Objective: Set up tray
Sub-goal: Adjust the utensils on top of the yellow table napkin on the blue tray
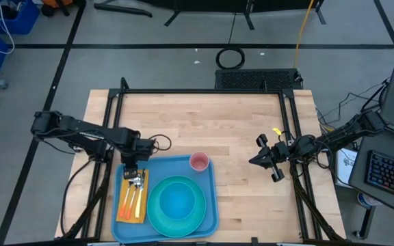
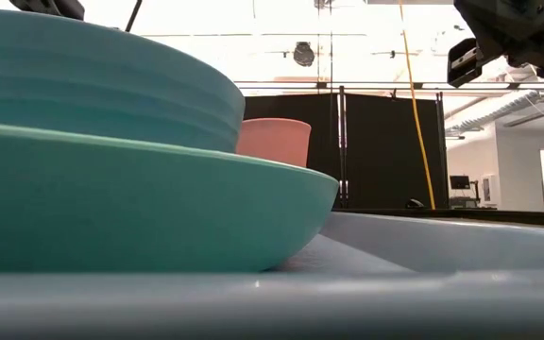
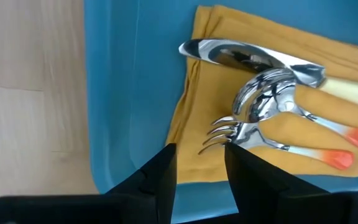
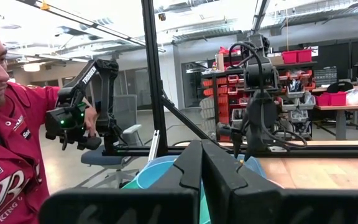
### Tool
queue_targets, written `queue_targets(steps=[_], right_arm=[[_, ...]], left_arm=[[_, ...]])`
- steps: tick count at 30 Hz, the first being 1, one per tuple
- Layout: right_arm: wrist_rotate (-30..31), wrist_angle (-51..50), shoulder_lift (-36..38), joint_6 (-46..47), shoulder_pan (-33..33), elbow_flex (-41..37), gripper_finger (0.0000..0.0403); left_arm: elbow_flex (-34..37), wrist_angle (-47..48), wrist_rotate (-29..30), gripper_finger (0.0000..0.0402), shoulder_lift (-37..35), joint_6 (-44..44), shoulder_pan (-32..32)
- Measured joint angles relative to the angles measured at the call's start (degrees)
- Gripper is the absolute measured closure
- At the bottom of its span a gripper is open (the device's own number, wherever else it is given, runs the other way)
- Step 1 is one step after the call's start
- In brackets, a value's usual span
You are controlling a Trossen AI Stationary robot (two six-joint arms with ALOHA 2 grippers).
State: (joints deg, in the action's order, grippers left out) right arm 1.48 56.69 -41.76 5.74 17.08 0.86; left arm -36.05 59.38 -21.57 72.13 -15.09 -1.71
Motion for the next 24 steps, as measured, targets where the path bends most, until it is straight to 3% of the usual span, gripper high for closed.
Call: queue_targets(steps=[24], right_arm=[[0.0, 0.01, 0.02, 0.01, 0.01, -0.02, 0.0403]], left_arm=[[0.25, -2.62, -1.55, 0.0265, 1.49, 1.34, -0.47]])
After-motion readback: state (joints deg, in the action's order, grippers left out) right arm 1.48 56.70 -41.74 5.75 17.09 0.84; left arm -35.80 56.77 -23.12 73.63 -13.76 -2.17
